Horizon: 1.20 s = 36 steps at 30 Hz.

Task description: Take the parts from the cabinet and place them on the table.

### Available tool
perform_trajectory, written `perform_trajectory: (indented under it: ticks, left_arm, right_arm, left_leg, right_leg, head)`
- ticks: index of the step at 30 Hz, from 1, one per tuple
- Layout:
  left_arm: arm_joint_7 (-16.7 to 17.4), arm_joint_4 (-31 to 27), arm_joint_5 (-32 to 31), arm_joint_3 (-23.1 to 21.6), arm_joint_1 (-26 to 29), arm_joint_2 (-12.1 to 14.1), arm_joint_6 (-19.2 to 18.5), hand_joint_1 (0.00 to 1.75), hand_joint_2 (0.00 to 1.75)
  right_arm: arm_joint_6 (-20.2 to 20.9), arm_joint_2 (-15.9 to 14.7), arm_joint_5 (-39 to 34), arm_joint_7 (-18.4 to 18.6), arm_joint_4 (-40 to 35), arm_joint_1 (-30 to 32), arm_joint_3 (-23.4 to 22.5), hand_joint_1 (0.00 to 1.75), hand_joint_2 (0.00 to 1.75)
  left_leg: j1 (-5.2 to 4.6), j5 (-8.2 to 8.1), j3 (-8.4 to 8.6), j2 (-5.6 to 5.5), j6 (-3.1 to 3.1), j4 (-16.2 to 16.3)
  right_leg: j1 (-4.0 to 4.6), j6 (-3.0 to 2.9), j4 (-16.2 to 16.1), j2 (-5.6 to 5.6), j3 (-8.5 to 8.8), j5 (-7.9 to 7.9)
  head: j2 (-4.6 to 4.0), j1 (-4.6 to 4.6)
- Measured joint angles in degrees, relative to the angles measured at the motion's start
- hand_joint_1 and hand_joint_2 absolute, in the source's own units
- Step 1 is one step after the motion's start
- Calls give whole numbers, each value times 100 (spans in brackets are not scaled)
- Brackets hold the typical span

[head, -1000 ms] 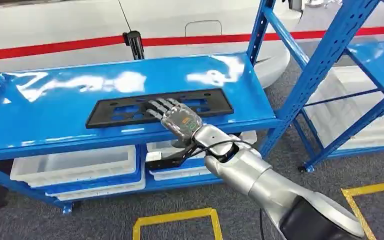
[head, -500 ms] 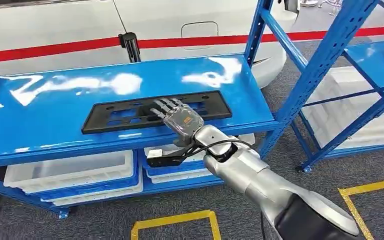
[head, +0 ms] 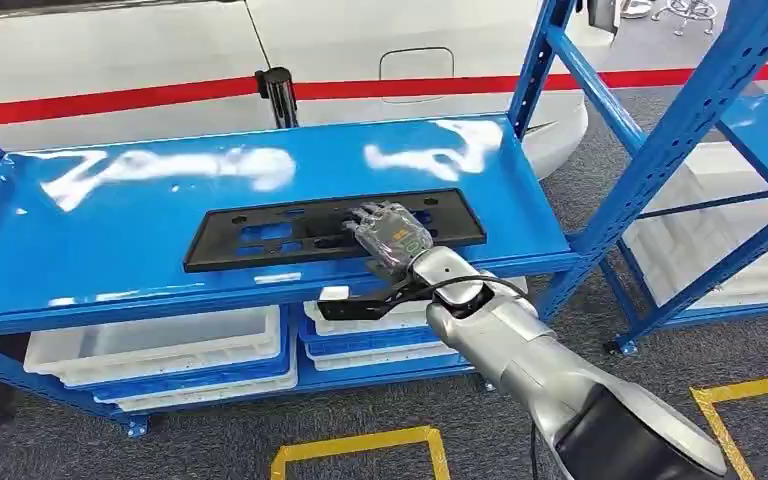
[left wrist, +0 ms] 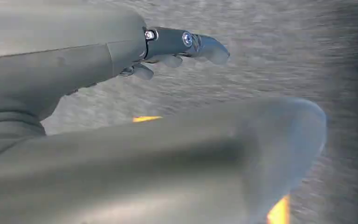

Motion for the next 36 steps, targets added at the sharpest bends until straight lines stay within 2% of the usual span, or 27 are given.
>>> perform_trajectory:
  ticks: [1,2,4,6,9,10,13,18,21,25,32,33,35,36]
  left_arm:
    - [-225,-9,57,57,2,2,83,0,0]
    - [-461,-24,96,120,3,2,204,0,0]
    - [-727,-37,205,236,1,2,326,0,0]
    - [-876,-39,273,361,-1,2,415,0,0]
    - [-1173,-39,275,498,-2,2,772,0,0]
    - [-1208,-39,264,516,-1,2,809,0,175]
    - [-1238,-39,231,583,2,4,854,0,175]
    - [-1241,-33,201,601,46,0,774,0,175]
    - [-1186,-24,185,623,86,2,754,0,175]
    - [-397,0,100,655,110,30,625,0,175]
    - [-99,13,-147,649,127,63,352,0,175]
    - [-43,15,-177,647,127,74,347,0,175]
    - [3,18,-210,638,142,87,347,0,175]
    - [27,20,-230,634,141,83,345,0,175]
  right_arm:
    - [-15,-13,18,-7,13,0,-26,157,175]
    - [-24,-24,26,-22,28,1,-55,152,175]
    - [-68,-39,31,-83,42,-5,-111,164,175]
    - [-105,-52,33,-133,66,-5,-181,161,175]
    - [-133,-61,50,-223,96,-3,-238,169,175]
    - [-144,-66,59,-258,103,-4,-271,171,175]
    - [-181,-77,46,-308,120,-4,-315,171,175]
    - [-295,-171,-142,-553,13,-30,-479,171,175]
    - [-269,-372,-427,-732,-436,-34,-627,171,175]
    - [-194,-714,-594,-761,-1419,-31,-848,171,175]
    - [-302,-1218,-651,-789,-2643,425,-1032,171,175]
    - [-374,-1279,-656,-820,-2735,582,-1053,171,175]
    - [-498,-1357,-638,-859,-2881,868,-1075,171,175]
    - [-544,-1401,-632,-879,-2929,1016,-1097,171,175]
  left_leg:
    - [-6,-37,5,4,98,27]
    - [8,-28,10,3,115,23]
    - [22,-23,21,15,104,6]
    - [31,-21,34,23,100,-12]
    - [42,-18,41,28,76,-25]
    - [47,-18,43,28,41,-29]
    - [62,-21,42,27,-28,-30]
    - [52,-21,38,27,-34,-29]
    - [28,-20,30,26,-33,-27]
    - [16,-19,29,23,-31,-25]
    - [4,-30,31,20,-26,-22]
    - [-9,-65,10,19,5,31]
    - [-22,24,68,15,141,-66]
    - [83,128,177,57,184,-267]
  right_leg:
    - [-44,3,-10,4,-3,17]
    - [-23,-5,-10,11,2,13]
    - [6,-9,-8,29,0,12]
    - [18,-21,-8,40,-1,6]
    - [37,-46,-4,46,-2,-5]
    - [40,-50,1,45,-2,-8]
    - [53,-52,6,44,-3,-9]
    - [51,-52,7,43,-1,-9]
    - [48,-51,7,43,0,-9]
    - [33,-51,6,42,0,-9]
    - [11,-47,-3,34,-3,-12]
    - [-72,-19,-57,31,19,5]
    - [-37,61,-117,43,69,70]
    - [-3,45,-74,34,34,11]
  head:
    - [0,-11]
    - [0,-6]
    - [0,-6]
    - [0,-2]
    - [0,-6]
    - [0,-4]
    - [0,-4]
    - [0,-2]
    - [0,-4]
    - [0,-2]
    - [0,-2]
    - [0,-4]
    - [0,-15]
    - [0,0]
